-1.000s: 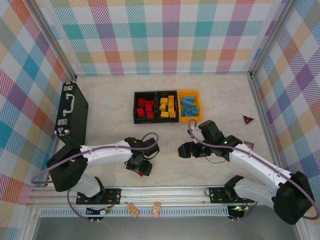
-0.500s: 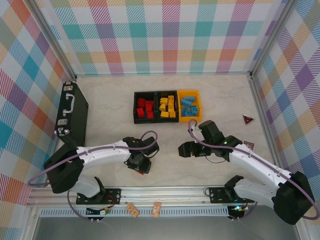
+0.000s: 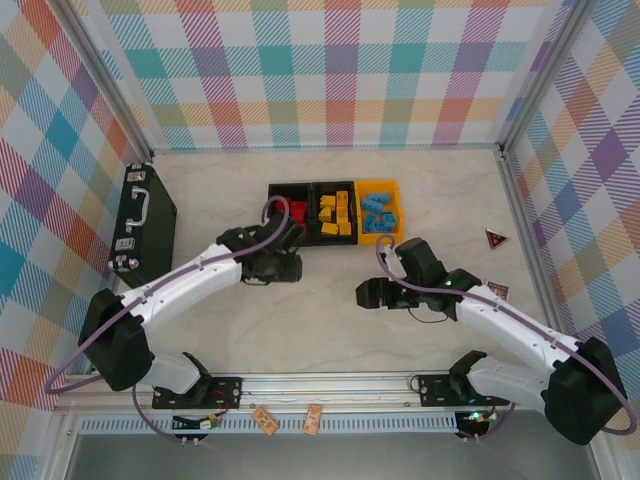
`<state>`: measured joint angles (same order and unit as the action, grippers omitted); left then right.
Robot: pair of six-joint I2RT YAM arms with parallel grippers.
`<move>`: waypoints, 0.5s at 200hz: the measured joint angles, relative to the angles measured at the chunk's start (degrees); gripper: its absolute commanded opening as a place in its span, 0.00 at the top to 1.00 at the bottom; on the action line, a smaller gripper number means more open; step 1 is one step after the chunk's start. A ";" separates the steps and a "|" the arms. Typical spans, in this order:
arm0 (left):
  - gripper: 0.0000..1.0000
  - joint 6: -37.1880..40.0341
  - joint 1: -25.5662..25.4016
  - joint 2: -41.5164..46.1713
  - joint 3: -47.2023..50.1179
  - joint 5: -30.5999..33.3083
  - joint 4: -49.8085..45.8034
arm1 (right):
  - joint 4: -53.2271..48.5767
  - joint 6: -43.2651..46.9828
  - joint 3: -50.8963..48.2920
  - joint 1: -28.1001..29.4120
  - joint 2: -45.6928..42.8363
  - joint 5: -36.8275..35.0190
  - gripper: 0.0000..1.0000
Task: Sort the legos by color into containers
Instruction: Place the lego in the container.
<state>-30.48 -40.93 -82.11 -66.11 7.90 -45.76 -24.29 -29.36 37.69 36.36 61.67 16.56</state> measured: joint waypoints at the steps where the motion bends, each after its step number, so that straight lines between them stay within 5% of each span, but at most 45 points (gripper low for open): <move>1: 0.56 0.02 0.11 -0.13 -0.20 0.02 0.00 | 0.02 -0.02 0.04 0.00 0.07 -0.04 0.31; 100: 0.57 1.84 9.97 -17.77 -19.23 1.11 3.17 | 2.10 -1.70 15.72 0.00 14.29 -8.55 0.31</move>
<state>-28.64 -30.96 -99.88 -85.34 9.02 -42.59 -22.20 -31.07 53.41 36.36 75.96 8.01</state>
